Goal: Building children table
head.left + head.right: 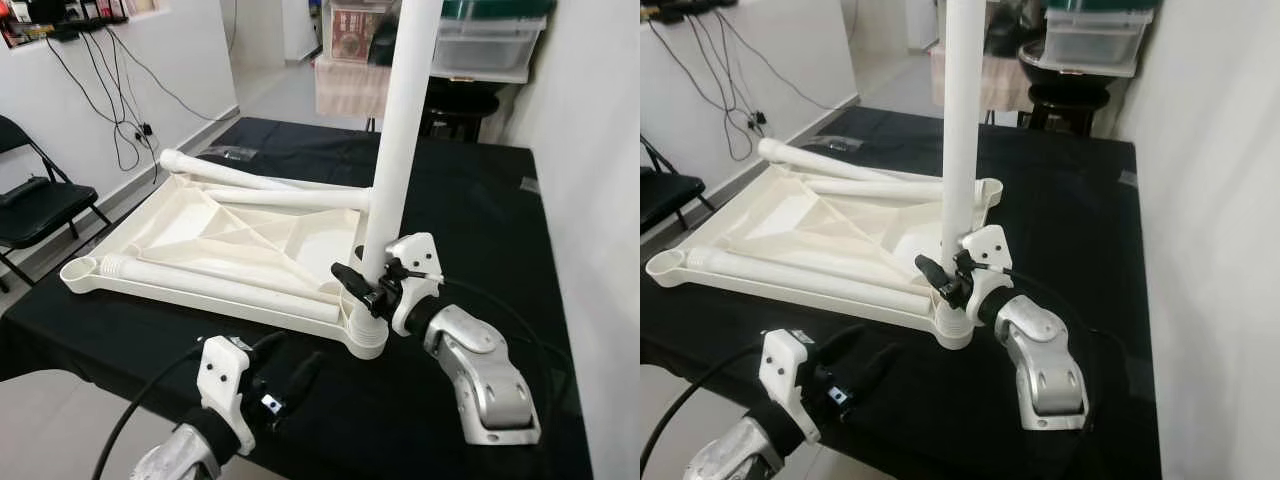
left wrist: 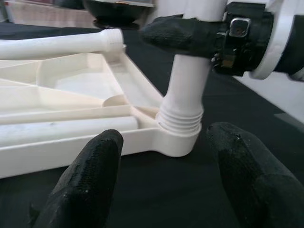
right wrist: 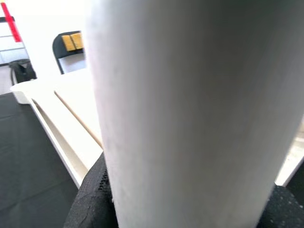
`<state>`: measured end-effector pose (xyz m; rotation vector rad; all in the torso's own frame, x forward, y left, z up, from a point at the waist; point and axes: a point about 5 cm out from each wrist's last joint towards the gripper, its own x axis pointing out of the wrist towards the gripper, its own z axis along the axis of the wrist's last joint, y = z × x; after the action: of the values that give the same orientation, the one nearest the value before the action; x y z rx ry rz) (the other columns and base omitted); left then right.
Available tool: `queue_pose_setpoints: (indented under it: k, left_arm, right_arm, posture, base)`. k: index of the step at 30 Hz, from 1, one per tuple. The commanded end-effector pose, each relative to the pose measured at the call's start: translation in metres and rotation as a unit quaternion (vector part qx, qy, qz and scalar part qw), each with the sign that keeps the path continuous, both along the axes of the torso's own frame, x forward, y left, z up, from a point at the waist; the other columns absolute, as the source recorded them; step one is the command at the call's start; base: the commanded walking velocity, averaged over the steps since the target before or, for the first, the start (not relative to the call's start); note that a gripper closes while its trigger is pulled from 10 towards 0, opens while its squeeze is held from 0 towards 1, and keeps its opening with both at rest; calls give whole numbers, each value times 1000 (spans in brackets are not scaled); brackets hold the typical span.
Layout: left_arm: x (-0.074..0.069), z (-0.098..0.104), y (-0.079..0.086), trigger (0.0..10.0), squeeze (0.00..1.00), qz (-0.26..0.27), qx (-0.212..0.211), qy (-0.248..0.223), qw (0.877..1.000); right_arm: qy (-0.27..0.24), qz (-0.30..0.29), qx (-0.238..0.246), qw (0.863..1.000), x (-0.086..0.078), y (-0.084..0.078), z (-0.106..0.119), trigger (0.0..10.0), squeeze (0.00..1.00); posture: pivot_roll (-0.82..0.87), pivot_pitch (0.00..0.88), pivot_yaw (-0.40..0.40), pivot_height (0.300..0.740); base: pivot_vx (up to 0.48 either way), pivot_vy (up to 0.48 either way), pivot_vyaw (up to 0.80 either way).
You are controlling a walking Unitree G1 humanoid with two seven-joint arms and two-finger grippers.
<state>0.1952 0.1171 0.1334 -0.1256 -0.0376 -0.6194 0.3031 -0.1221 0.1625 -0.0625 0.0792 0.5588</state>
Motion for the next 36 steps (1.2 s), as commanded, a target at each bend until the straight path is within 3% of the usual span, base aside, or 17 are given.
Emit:
queue_pose_setpoints:
  k: [1, 2, 3, 4, 5, 8, 9, 12, 13, 15, 16, 17, 23, 24, 25, 26, 36]
  left_arm:
    - [-1, -5, 6, 10000, 0, 26, 9, 8, 1000]
    - [-1, -5, 6, 10000, 0, 23, 10, 10, 1000]
    - [-1, -5, 6, 10000, 0, 18, 12, 12, 1000]
    - [-1, -5, 6, 10000, 0, 18, 12, 12, 1000]
    - [0, -6, 5, 10000, 0, 9, 12, 16, 1000]
    - [0, -6, 5, 10000, 0, 6, 11, 18, 1000]
    - [1, -7, 4, 10000, 0, 2, 9, 20, 1000]
    - [3, -7, 3, 10000, 0, -3, 8, 21, 1000]
    - [3, -7, 3, 10000, 0, -3, 8, 21, 1000]
    - [4, -6, 2, 10000, 0, -3, 7, 21, 1000]
    - [4, -6, 2, 10000, 0, -3, 7, 21, 1000]
    - [4, -6, 2, 10000, 0, -3, 7, 20, 1000]
    - [6, -5, 1, 10000, 0, -3, 6, 18, 1000]
    - [6, -5, 0, 10000, 0, -3, 6, 18, 1000]
    - [6, -5, 0, 10000, 0, -3, 6, 18, 1000]
    - [6, -5, 0, 10000, 0, -4, 6, 17, 1000]
    - [7, -4, -1, 10000, 0, -6, 4, 16, 1000]
  right_arm:
    - [104, -60, -54, 991, -6, -19, -43, 0, 0]
    - [106, -64, -56, 991, -5, -18, -42, 78, 0]
    - [106, -71, -58, 990, -4, -19, -41, 3529, 0]
    - [106, -71, -58, 990, -4, -19, -41, 3529, 0]
    - [103, -58, -41, 992, -1, -16, -37, 10000, 0]
    - [100, -48, -30, 993, -1, -14, -34, 10000, 47]
    - [84, 29, 35, 995, 1, -3, -23, 10000, 1000]
    - [41, 163, 89, 982, 5, 1, -2, 10000, 1000]
    - [41, 163, 89, 982, 5, 1, -2, 10000, 1000]
    - [10, 213, 75, 974, 14, -5, 9, 10000, 310]
    - [10, 213, 75, 974, 14, -5, 9, 10000, 310]
    - [3, 234, 72, 970, 17, -6, 13, 10000, 0]
    - [2, 297, 69, 952, 34, -8, 23, 10000, 0]
    - [7, 311, 68, 948, 39, -6, 24, 7020, 0]
    - [7, 311, 68, 948, 39, -6, 24, 7020, 0]
    - [13, 323, 70, 944, 44, -5, 25, 0, 0]
    - [20, 353, 62, 934, 49, -11, 19, 0, 0]
  posture:
    - [-2, 77, -10, 740]
    - [-2, 72, -8, 740]
    - [-2, 72, -8, 740]
    - [-2, 72, -8, 740]
    - [-3, 71, -4, 740]
    - [-3, 71, -4, 740]
    - [-3, 59, 4, 740]
    - [1, 59, 9, 740]
    - [1, 59, 9, 740]
    - [1, 59, 12, 740]
    - [1, 59, 12, 740]
    - [2, 59, 12, 740]
    - [18, 59, 9, 740]
    - [23, 58, 6, 740]
    - [23, 58, 6, 740]
    - [27, 59, 5, 740]
    - [28, 69, -7, 740]
  base:
    - [0, 0, 0]
    - [0, 0, 0]
    - [0, 0, 0]
    - [0, 0, 0]
    - [0, 0, 0]
    - [0, 0, 0]
    - [0, 0, 0]
    - [0, 0, 0]
    - [0, 0, 0]
    - [0, 0, 0]
    - [0, 0, 0]
    - [0, 0, 0]
    - [0, 0, 0]
    - [0, 0, 0]
    - [0, 0, 0]
    - [0, 0, 0]
    - [0, 0, 0]
